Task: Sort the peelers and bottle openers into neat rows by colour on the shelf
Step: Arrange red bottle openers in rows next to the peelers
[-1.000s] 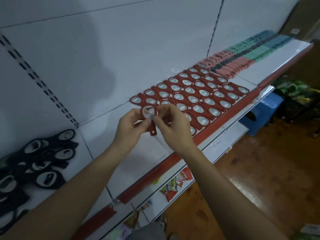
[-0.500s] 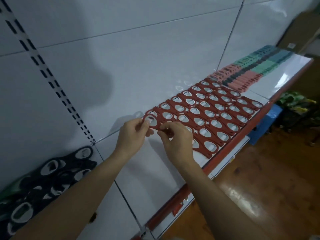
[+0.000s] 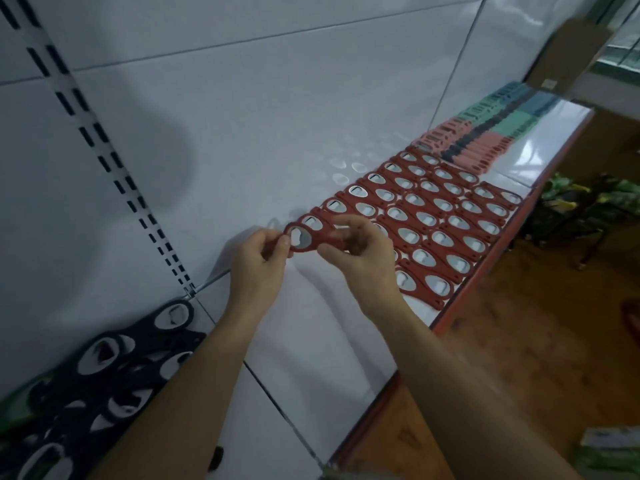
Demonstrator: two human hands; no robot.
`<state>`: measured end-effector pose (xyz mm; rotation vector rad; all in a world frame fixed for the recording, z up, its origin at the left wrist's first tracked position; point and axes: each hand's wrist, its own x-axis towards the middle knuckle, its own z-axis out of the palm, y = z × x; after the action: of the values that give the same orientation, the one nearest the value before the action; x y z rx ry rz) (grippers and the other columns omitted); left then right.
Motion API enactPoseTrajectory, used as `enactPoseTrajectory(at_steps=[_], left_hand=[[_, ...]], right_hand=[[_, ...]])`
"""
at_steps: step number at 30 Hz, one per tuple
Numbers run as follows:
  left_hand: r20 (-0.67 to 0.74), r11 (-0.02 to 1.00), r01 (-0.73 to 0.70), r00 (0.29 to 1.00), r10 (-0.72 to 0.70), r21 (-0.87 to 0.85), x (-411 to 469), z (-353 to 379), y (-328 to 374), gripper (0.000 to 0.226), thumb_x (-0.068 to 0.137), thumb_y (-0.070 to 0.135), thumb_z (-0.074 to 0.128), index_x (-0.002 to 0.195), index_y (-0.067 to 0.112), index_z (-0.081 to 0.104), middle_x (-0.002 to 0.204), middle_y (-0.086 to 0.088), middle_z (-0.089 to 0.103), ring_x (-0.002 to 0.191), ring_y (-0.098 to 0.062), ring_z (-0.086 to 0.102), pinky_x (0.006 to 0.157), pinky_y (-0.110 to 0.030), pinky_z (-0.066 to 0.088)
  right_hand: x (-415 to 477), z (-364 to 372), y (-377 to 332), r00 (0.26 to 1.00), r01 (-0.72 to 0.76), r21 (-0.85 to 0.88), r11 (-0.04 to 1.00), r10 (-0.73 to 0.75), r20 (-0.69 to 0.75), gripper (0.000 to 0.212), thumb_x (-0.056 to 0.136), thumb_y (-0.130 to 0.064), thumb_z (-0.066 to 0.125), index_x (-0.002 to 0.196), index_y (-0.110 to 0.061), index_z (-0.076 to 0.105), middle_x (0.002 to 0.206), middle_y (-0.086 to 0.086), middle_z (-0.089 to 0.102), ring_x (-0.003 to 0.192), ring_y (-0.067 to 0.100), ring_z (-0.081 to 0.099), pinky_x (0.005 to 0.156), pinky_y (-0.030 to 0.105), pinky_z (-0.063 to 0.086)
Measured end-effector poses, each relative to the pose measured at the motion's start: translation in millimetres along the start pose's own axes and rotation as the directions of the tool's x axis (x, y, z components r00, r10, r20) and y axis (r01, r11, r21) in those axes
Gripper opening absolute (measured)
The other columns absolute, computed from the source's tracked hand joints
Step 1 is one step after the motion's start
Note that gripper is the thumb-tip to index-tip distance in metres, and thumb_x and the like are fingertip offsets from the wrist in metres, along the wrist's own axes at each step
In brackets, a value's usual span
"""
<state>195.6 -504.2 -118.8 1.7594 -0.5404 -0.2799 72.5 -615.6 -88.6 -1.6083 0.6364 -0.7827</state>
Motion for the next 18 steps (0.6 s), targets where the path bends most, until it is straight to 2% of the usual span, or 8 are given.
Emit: enactPoseTrajectory(at_steps=[2, 4, 6, 9, 11, 13, 15, 18], left_hand=[[0.019, 1.000, 0.023, 1.000, -0.022, -0.009, 2, -1, 0, 0.014, 0.101, 0.025, 0.061, 0.089, 0.020, 0.068, 0.080, 0.007, 0.072, 0.072, -0.002, 0.066, 0.071, -0.023, 0.053], [0.058, 1.000, -0.003, 0.998, 0.001, 0.027, 0, 1, 0, 0.019, 0.101, 0.027, 0.061, 0.084, 0.022, 0.068, 0.075, 0.009, 0.070, 0.068, -0.003, 0.064, 0.064, -0.018, 0.047], [0.101, 0.990, -0.080, 0.992, 0.069, 0.112, -3, 3, 0, 0.023, 0.099, 0.025, 0.063, 0.077, 0.020, 0.069, 0.068, 0.009, 0.068, 0.062, -0.002, 0.061, 0.057, -0.015, 0.042], [0.141, 0.925, -0.221, 0.972, 0.185, 0.309, -4, 0, -3, 0.023, 0.098, 0.024, 0.062, 0.076, 0.018, 0.066, 0.066, 0.010, 0.064, 0.063, -0.009, 0.061, 0.058, -0.022, 0.046], [0.127, 0.840, -0.300, 0.954, 0.272, 0.452, 1, -7, -9, 0.015, 0.097, 0.024, 0.061, 0.083, 0.021, 0.065, 0.072, 0.008, 0.062, 0.071, -0.017, 0.060, 0.070, -0.037, 0.053], [0.136, 0.824, -0.293, 0.956, 0.260, 0.485, 5, -13, -12, 0.002, 0.094, 0.023, 0.066, 0.093, 0.023, 0.067, 0.082, 0.009, 0.063, 0.082, -0.019, 0.062, 0.082, -0.048, 0.054], [0.198, 0.816, -0.296, 0.954, 0.225, 0.497, 5, -15, -13, 0.007, 0.092, 0.025, 0.073, 0.097, 0.023, 0.069, 0.087, 0.007, 0.066, 0.086, -0.020, 0.064, 0.084, -0.048, 0.054], [0.241, 0.800, -0.287, 0.953, 0.183, 0.527, 5, -14, -13, 0.010, 0.088, 0.026, 0.077, 0.095, 0.022, 0.071, 0.090, 0.003, 0.071, 0.088, -0.022, 0.067, 0.082, -0.046, 0.056]], right_hand=[[8, 6, -8, 0.999, -0.037, 0.132, 0.991, 0.038, -0.004, 0.035, 0.079, 0.001, 0.083, 0.109, -0.011, 0.070, 0.098, 0.013, 0.075, 0.094, 0.032, 0.073, 0.088, 0.042, 0.061], [10, 15, -12, 0.999, -0.035, 0.138, 0.990, 0.030, 0.038, 0.034, 0.079, 0.004, 0.082, 0.109, -0.004, 0.069, 0.098, 0.013, 0.076, 0.095, 0.028, 0.074, 0.086, 0.038, 0.061], [7, 23, -10, 0.998, -0.047, 0.129, 0.991, 0.042, 0.037, 0.034, 0.079, 0.011, 0.077, 0.110, 0.001, 0.067, 0.093, 0.009, 0.075, 0.088, 0.017, 0.075, 0.080, 0.030, 0.061], [5, 25, -1, 0.993, -0.114, 0.133, 0.985, 0.116, -0.008, 0.032, 0.087, 0.011, 0.068, 0.114, -0.001, 0.056, 0.093, 0.010, 0.071, 0.084, 0.016, 0.074, 0.078, 0.030, 0.061], [6, 23, 6, 0.996, -0.087, -0.089, 0.992, 0.085, -0.030, 0.032, 0.093, 0.002, 0.065, 0.118, -0.011, 0.051, 0.097, 0.000, 0.068, 0.086, 0.015, 0.071, 0.081, 0.034, 0.061], [7, 21, 9, 1.000, -0.005, -0.396, 0.918, 0.009, 0.007, 0.040, 0.095, -0.008, 0.066, 0.129, -0.021, 0.050, 0.099, -0.013, 0.064, 0.087, 0.007, 0.066, 0.081, 0.026, 0.056], [7, 23, 11, 0.993, 0.106, -0.550, 0.828, -0.062, 0.098, 0.038, 0.095, -0.015, 0.068, 0.131, -0.020, 0.058, 0.104, -0.008, 0.069, 0.090, 0.010, 0.067, 0.081, 0.025, 0.055], [4, 30, 18, 0.982, 0.188, -0.679, 0.709, -0.118, 0.149, 0.024, 0.094, -0.018, 0.068, 0.118, -0.017, 0.071, 0.105, 0.001, 0.075, 0.092, 0.017, 0.069, 0.082, 0.032, 0.056]])
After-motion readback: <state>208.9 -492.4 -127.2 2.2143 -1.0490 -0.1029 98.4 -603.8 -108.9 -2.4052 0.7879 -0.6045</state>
